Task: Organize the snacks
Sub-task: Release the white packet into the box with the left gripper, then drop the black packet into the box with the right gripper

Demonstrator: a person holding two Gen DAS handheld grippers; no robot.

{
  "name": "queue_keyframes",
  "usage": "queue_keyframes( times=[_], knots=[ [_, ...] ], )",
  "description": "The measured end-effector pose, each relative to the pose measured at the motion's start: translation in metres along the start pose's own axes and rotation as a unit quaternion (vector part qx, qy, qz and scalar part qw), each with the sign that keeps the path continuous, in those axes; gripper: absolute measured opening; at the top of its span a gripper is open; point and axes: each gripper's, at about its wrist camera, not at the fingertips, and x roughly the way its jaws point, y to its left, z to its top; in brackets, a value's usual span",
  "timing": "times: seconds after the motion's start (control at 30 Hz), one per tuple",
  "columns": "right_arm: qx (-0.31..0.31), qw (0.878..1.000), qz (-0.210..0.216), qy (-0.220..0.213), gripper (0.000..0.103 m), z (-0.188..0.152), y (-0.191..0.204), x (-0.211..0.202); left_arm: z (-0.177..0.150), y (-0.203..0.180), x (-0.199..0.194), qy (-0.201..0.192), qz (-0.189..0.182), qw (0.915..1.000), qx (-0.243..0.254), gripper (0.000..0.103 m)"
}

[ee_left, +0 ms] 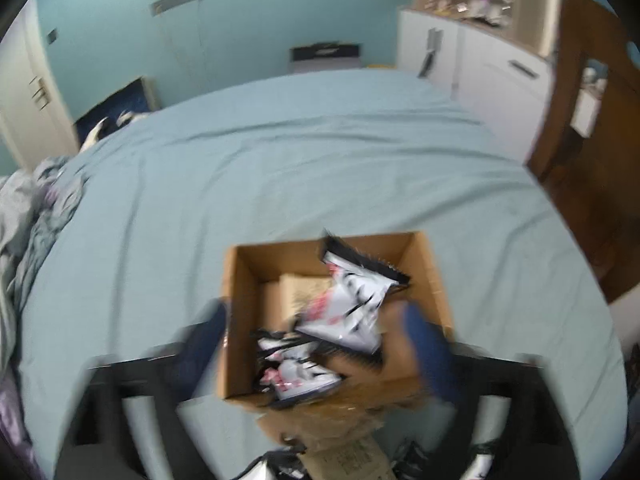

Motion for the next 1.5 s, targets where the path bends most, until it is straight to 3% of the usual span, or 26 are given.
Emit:
queue_keyframes(
  times=[0.1,0.33,0.47,0.6,0.67,0.8,0.93,1.03,1.13,1.23,1.5],
  knots=[
    [-0.004,1.0,-0.004,-0.005,0.037,0.001,-0.001,0.002,-0.014,0.008,-0.002,-0.006,0.013,0.9999,-0.006,0.103],
    [-0.005,1.0,-0.014,-0.006,0.037,0.001,-0.001,0.007,-0.061,0.027,-0.032,0.01,0.037,0.9988,0.031,0.103],
    [-0.016,1.0,-0.023,-0.012,0.037,-0.001,0.003,0.005,-0.096,0.029,-0.052,0.036,0.07,0.9953,0.056,0.103],
    [-0.024,0.999,-0.039,-0.024,0.037,-0.003,0.008,0.0,-0.129,0.02,-0.082,0.025,0.062,0.9944,0.082,0.103],
    [-0.025,0.998,-0.046,-0.031,0.037,-0.004,0.009,-0.002,-0.141,0.019,-0.093,0.013,0.041,0.9965,0.072,0.103],
    [-0.03,0.997,-0.054,-0.042,0.037,-0.007,0.01,-0.006,-0.15,0.018,-0.098,-0.001,0.004,0.9975,0.07,0.103],
    [-0.032,0.997,-0.061,-0.044,0.037,-0.016,0.01,-0.006,-0.155,0.015,-0.1,-0.015,0.013,0.996,0.087,0.103],
    [-0.032,0.997,-0.061,-0.034,0.037,-0.013,0.011,-0.004,-0.152,0.021,-0.098,-0.003,-0.006,0.9971,0.076,0.103],
    [-0.028,0.998,-0.051,-0.021,0.037,-0.001,0.014,-0.001,-0.149,0.032,-0.098,-0.004,-0.017,0.9983,0.055,0.103],
    [-0.047,0.997,-0.064,-0.011,0.037,0.021,0.025,0.008,-0.144,0.043,-0.092,-0.003,-0.006,0.9991,0.042,0.103],
    [-0.072,0.994,-0.078,-0.007,0.037,0.13,0.075,0.036,-0.134,0.077,-0.083,0.018,-0.031,0.9991,-0.023,0.103]
  ],
)
